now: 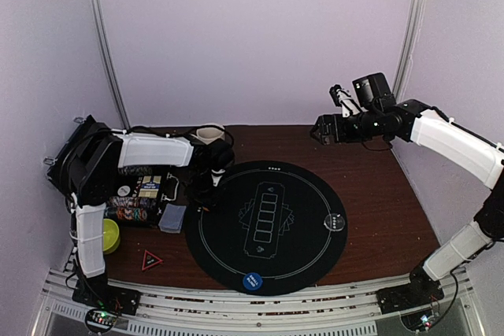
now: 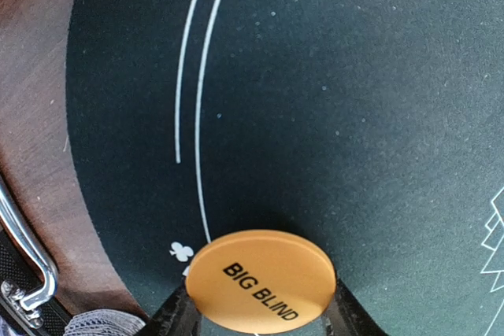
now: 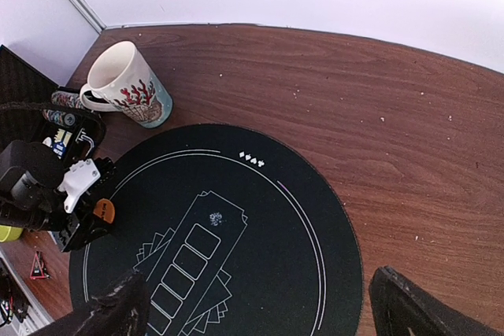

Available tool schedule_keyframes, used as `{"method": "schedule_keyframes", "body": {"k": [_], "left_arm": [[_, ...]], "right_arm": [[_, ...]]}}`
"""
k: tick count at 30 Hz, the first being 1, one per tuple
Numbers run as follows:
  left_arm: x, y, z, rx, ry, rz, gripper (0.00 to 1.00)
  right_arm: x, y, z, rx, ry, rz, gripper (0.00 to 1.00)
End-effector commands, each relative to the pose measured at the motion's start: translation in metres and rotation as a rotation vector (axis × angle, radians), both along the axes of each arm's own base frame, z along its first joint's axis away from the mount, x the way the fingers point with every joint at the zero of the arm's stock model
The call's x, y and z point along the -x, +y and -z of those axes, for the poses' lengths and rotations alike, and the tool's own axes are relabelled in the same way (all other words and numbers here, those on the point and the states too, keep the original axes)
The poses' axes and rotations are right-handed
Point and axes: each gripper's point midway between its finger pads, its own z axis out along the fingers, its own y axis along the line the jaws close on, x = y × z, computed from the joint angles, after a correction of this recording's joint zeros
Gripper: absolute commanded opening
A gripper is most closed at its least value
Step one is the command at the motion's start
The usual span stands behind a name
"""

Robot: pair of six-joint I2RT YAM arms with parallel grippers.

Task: Distribute texas hold em gaming equipment
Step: Place the big blind button in the big blind area, then adjust the poker chips pile in the chip case.

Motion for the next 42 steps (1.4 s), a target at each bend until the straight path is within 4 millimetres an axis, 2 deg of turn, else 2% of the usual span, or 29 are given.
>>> {"method": "schedule_keyframes", "body": {"k": [1,4,7,14,16,17,21,27,31,35,37,39,42], "left_arm": [[-0.010,0.009,0.011,-0.001,-0.007,-0.027,0.50],[-0.006,0.010,0.009,0.009,-0.002,-0.020,0.67],[-0.008,0.004,-0.004,0.054,-0.031,-0.005,0.80],[-0.024,-0.004,-0.070,0.155,-0.182,-0.006,0.91],[-0.024,-0.007,-0.090,0.196,-0.219,0.008,0.97],[-0.023,-0.007,-0.102,0.214,-0.240,0.014,0.98],[-0.014,0.005,-0.126,0.222,-0.267,-0.011,0.98],[0.010,0.043,-0.165,0.241,-0.351,-0.119,0.98],[0.025,0.085,-0.165,0.191,-0.326,-0.216,0.98],[0.031,0.131,-0.156,0.156,-0.304,-0.332,0.98],[0.034,0.157,-0.148,0.133,-0.296,-0.399,0.91],[0.037,0.172,-0.140,0.113,-0.289,-0.441,0.79],[0.043,0.175,-0.126,0.122,-0.274,-0.466,0.71]], "right_arm": [[-0.002,-0.005,-0.014,0.010,-0.029,0.012,1.00],[-0.003,-0.005,-0.015,0.012,-0.031,0.014,1.00],[-0.003,-0.003,-0.015,0.005,-0.027,0.008,1.00],[-0.003,-0.002,-0.018,-0.003,-0.029,0.005,1.00],[-0.004,-0.002,-0.017,-0.002,-0.027,0.005,1.00],[-0.004,-0.002,-0.018,-0.003,-0.029,0.004,1.00],[-0.004,-0.001,-0.022,-0.008,-0.033,0.001,1.00],[-0.003,-0.002,-0.023,-0.005,-0.042,0.003,1.00],[-0.004,0.002,-0.029,-0.022,-0.046,-0.009,1.00],[0.003,0.005,-0.035,-0.051,-0.046,-0.030,1.00],[0.007,0.005,-0.039,-0.070,-0.052,-0.037,1.00],[0.012,0.005,-0.044,-0.093,-0.062,-0.046,1.00],[0.017,0.004,-0.051,-0.112,-0.075,-0.048,1.00]]}}
